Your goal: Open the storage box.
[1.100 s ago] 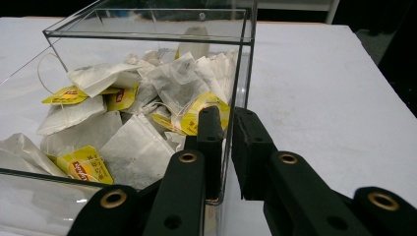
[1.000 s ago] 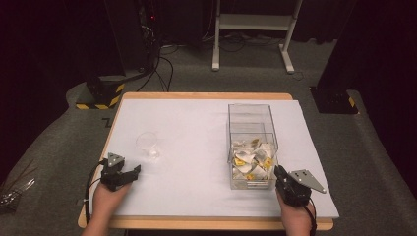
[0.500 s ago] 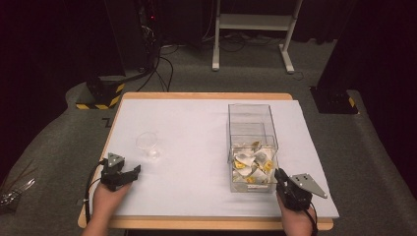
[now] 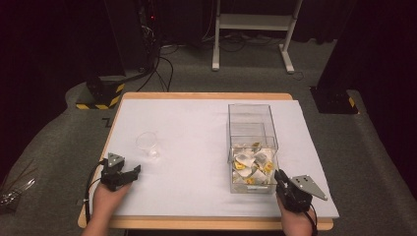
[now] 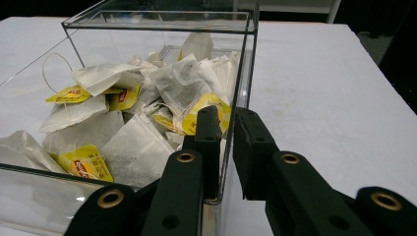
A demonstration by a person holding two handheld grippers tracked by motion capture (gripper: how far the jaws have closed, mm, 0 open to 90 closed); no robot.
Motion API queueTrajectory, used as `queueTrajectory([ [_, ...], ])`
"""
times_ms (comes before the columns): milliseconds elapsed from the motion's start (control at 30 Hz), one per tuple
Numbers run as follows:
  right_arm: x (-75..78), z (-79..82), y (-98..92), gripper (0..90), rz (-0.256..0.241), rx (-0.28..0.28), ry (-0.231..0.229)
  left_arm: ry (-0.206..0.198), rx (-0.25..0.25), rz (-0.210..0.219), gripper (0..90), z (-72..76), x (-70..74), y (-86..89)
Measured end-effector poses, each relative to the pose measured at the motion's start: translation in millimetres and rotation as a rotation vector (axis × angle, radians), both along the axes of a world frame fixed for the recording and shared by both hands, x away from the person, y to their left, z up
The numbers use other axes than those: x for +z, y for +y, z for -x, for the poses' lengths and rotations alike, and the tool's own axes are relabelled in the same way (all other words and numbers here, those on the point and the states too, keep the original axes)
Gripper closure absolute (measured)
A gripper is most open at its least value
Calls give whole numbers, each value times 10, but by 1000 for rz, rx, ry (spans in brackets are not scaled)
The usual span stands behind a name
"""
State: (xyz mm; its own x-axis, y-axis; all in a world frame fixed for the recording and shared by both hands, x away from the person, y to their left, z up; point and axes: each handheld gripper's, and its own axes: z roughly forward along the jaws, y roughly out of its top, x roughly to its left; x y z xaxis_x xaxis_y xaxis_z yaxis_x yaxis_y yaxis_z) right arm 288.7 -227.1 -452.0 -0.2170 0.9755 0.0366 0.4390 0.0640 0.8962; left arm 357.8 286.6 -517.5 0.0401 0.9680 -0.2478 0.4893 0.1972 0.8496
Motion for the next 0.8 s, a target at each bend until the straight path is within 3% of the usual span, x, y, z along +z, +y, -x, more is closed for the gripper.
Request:
queueTrajectory([
  [633, 3, 38, -4, 806, 6, 4, -2, -1, 1, 2, 297, -1, 0, -1],
  [800, 36, 29, 1, 718, -10, 24, -10, -1, 1, 3, 297, -1, -1, 0],
])
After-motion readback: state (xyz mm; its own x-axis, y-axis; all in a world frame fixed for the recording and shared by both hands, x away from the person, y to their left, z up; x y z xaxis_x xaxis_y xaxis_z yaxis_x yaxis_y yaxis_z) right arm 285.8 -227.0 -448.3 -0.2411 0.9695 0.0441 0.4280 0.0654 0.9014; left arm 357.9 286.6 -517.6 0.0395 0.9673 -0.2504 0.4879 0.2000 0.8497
